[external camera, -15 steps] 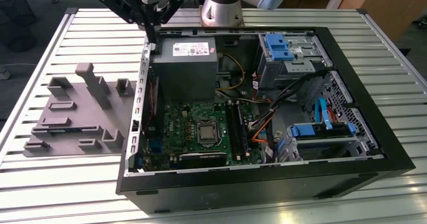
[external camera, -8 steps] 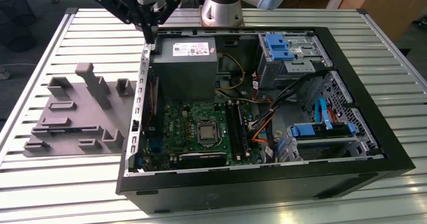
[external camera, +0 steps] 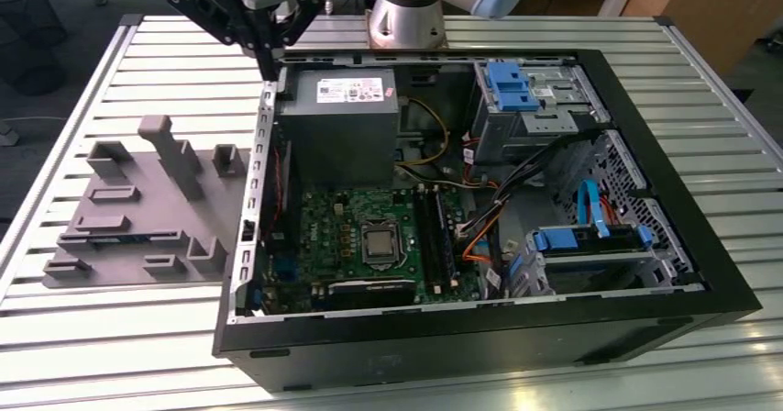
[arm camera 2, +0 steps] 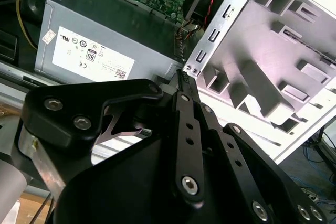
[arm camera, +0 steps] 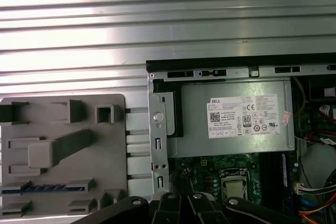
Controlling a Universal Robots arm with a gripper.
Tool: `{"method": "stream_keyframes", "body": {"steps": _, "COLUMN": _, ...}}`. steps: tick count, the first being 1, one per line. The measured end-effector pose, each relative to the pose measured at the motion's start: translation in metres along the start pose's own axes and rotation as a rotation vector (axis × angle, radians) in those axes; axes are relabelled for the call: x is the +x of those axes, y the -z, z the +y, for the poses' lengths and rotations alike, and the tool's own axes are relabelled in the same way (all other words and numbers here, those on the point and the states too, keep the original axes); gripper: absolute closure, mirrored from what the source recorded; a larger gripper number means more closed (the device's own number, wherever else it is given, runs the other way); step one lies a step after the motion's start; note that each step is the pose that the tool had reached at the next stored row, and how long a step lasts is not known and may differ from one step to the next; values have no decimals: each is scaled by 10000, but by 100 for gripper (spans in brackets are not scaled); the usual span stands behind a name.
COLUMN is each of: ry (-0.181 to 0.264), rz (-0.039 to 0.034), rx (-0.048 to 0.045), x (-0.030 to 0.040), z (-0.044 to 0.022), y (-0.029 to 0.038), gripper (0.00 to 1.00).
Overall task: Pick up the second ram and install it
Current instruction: 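Reach for the second ram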
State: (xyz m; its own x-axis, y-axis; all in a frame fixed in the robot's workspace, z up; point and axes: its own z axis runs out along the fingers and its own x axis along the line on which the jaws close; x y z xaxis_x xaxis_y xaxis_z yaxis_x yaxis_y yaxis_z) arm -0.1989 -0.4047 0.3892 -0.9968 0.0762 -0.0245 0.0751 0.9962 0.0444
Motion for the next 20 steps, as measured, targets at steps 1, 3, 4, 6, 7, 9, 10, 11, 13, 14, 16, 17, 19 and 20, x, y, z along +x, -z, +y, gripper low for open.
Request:
{"method": "stream_keyframes", "body": {"steps": 1, "ry": 0, "rz": 0, "rx": 0, "x": 5, "z": -1, "y": 0, "gripper": 89}}
{"method": "stream_keyframes", "body": {"steps": 3, "ry": 1, "rz": 0, "rx": 0, "x": 16, "z": -4, "y": -1, "gripper": 89}}
{"method": "stream_keyframes", "body": {"steps": 4, "ry": 1, "rz": 0, "rx": 1, "x": 22, "z": -5, "y": -1, "gripper": 89}}
{"method": "stream_keyframes", "body": {"steps": 6, "ry": 1, "rz": 0, "rx": 0, "x": 35, "z": -7, "y": -2, "gripper": 89}}
{"method": "stream_keyframes", "body": {"steps": 7, "ry": 1, "rz": 0, "rx": 0, "x": 41, "z": -8, "y": -2, "gripper": 89}}
{"method": "stream_keyframes", "body": {"steps": 9, "ry": 1, "rz": 0, "rx": 0, "x": 55, "z": -10, "y": -2, "gripper": 89}}
{"method": "stream_keyframes", "body": {"steps": 10, "ry": 1, "rz": 0, "rx": 0, "x": 62, "z": -10, "y": -3, "gripper": 89}}
{"method": "stream_keyframes", "body": {"steps": 11, "ry": 1, "rz": 0, "rx": 0, "x": 68, "z": -11, "y": -3, "gripper": 89}}
{"method": "stream_keyframes", "body": {"steps": 13, "ry": 0, "rz": -1, "rx": -1, "x": 81, "z": -12, "y": -4, "gripper": 89}}
{"method": "stream_keyframes", "body": {"steps": 14, "ry": 0, "rz": -1, "rx": 0, "x": 85, "z": -12, "y": -4, "gripper": 89}}
{"method": "stream_keyframes", "body": {"steps": 16, "ry": 1, "rz": 0, "rx": 1, "x": 91, "z": -13, "y": -4, "gripper": 89}}
{"method": "stream_keyframes", "body": {"steps": 17, "ry": 1, "rz": 0, "rx": 0, "x": 94, "z": -13, "y": -4, "gripper": 89}}
{"method": "stream_keyframes", "body": {"steps": 19, "ry": 1, "rz": 0, "rx": 0, "x": 95, "z": -13, "y": -4, "gripper": 89}}
{"method": "stream_keyframes", "body": {"steps": 20, "ry": 1, "rz": 0, "rx": 0, "x": 95, "z": -13, "y": -4, "gripper": 89}}
